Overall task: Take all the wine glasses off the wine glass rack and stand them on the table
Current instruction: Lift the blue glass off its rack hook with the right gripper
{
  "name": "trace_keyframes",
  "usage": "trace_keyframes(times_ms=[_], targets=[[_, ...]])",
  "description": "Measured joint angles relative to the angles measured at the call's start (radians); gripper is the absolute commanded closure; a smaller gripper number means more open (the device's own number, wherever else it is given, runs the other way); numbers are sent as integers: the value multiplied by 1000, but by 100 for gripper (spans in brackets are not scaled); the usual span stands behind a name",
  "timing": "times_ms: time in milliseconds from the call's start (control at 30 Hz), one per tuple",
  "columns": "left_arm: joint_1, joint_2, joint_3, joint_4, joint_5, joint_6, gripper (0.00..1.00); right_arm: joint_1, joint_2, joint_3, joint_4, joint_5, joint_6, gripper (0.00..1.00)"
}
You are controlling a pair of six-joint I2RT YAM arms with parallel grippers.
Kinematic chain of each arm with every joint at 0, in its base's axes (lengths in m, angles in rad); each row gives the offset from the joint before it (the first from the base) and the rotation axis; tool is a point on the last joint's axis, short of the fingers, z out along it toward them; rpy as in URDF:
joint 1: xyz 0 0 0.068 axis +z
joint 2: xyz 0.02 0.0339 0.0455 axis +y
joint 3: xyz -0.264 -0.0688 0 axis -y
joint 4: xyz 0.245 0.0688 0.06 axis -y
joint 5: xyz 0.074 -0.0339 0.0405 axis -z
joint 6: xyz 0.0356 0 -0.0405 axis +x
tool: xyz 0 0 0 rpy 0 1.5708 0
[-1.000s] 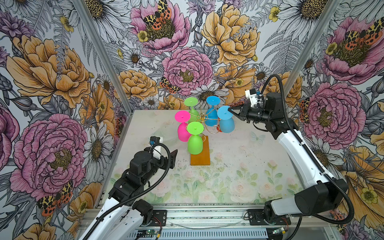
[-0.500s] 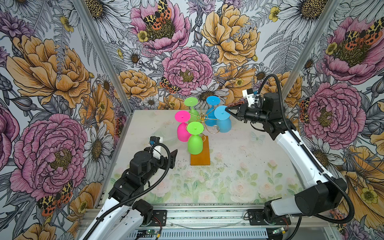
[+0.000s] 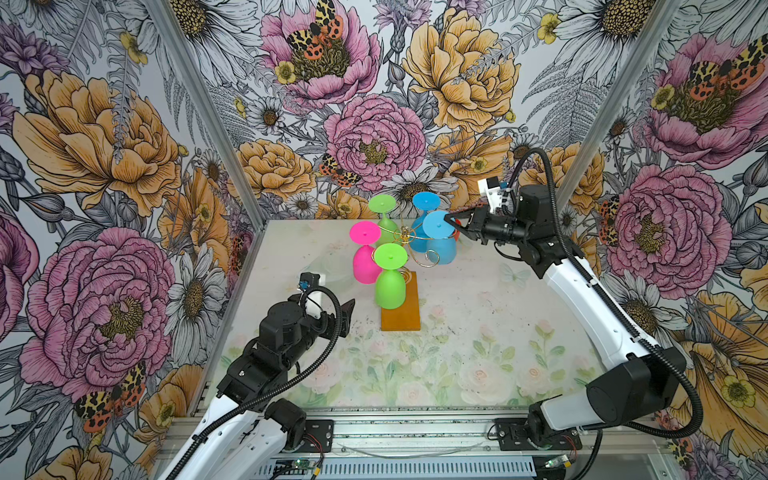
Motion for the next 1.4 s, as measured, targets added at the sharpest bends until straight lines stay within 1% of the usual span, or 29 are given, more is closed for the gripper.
trace_keyframes(times_ms=[333, 1067, 1400], targets=[[0, 0, 0, 0, 0, 0, 1, 7, 40, 0, 25, 19, 8, 100], [6, 0, 0, 0, 0, 7, 1, 7, 67, 1, 92, 82, 32, 100], [7, 0, 0, 0, 0, 7, 1, -34, 74, 1, 130, 83, 58, 100]])
